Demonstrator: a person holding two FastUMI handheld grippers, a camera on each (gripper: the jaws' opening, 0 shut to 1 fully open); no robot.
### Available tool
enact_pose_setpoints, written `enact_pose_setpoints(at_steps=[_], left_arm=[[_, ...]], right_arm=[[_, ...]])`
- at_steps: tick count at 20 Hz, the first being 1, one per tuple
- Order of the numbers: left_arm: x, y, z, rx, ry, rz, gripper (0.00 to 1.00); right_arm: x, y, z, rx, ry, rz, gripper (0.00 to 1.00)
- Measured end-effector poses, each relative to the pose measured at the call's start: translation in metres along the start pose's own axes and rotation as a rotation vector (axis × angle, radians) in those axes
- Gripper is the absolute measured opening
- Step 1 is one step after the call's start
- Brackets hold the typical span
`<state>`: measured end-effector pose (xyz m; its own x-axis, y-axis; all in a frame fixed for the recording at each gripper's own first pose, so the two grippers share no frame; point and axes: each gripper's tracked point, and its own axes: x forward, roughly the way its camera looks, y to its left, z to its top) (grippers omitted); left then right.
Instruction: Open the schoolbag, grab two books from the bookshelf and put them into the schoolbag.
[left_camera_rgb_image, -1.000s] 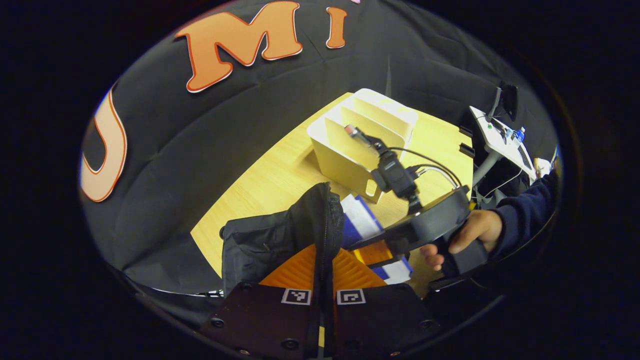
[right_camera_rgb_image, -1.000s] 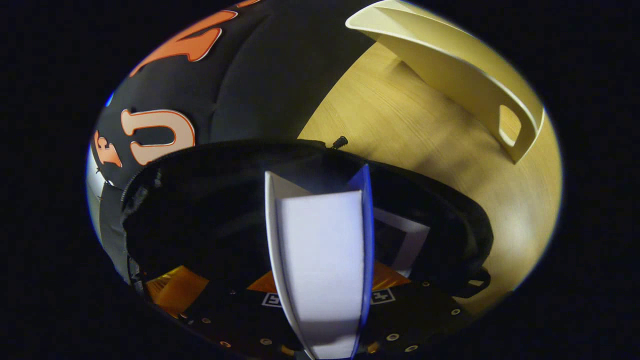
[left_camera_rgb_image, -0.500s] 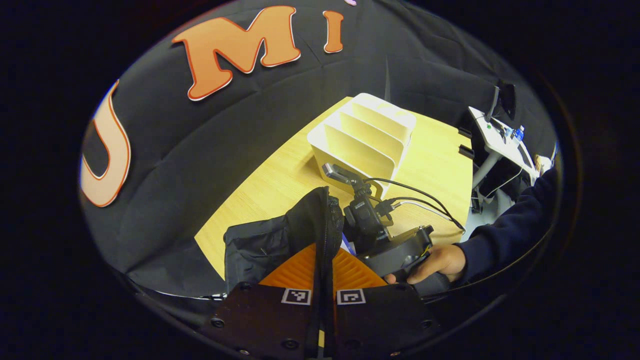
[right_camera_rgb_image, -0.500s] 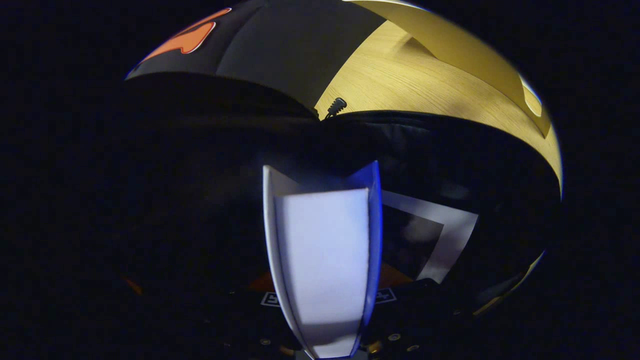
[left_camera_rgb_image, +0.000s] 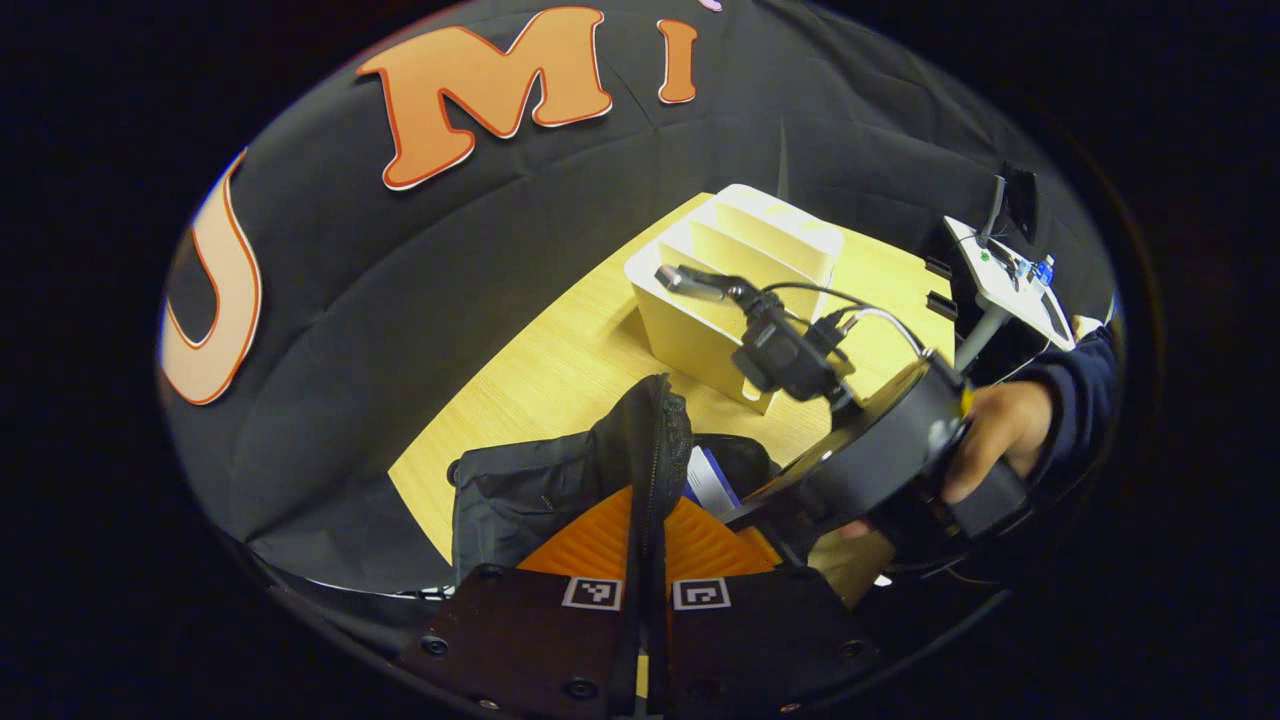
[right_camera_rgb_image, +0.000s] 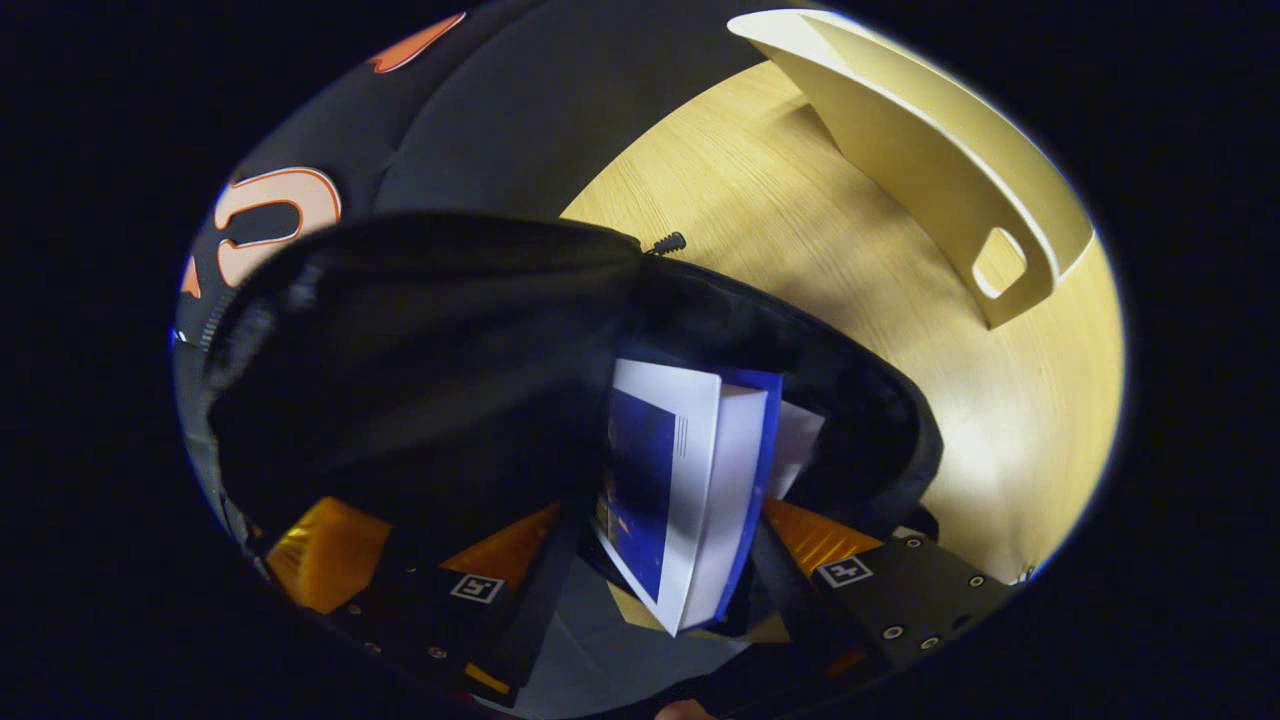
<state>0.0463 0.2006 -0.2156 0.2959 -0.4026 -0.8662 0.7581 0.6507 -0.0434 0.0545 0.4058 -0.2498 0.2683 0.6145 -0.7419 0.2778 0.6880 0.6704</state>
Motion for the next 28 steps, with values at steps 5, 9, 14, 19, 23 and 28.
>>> enact_pose_setpoints(at_steps=[5,9,14,19,23,28], left_arm=[[0.008,-0.001,-0.005,-0.001,0.005,0.002,0.05],[0.009,-0.006,-0.009,-0.011,-0.002,-0.002,0.05],[0.016,-0.022,-0.017,0.029,0.006,0.002,0.07],[0.025,-0.048,-0.021,0.086,0.001,-0.021,0.17],[0.031,-0.067,-0.015,0.088,-0.008,-0.027,0.34],[0.035,-0.098,-0.006,0.02,0.0,0.017,0.76]], right_arm=[[-0.027,-0.003,-0.016,-0.012,0.071,0.016,0.97],[-0.065,0.003,-0.014,-0.047,0.045,0.038,0.97],[-0.138,-0.007,0.025,-0.1,-0.136,-0.008,0.98],[-0.211,-0.029,0.062,-0.14,-0.364,-0.1,0.97],[-0.246,-0.04,0.072,-0.158,-0.446,-0.109,0.97],[-0.272,-0.07,0.088,-0.224,-0.472,-0.116,0.97]])
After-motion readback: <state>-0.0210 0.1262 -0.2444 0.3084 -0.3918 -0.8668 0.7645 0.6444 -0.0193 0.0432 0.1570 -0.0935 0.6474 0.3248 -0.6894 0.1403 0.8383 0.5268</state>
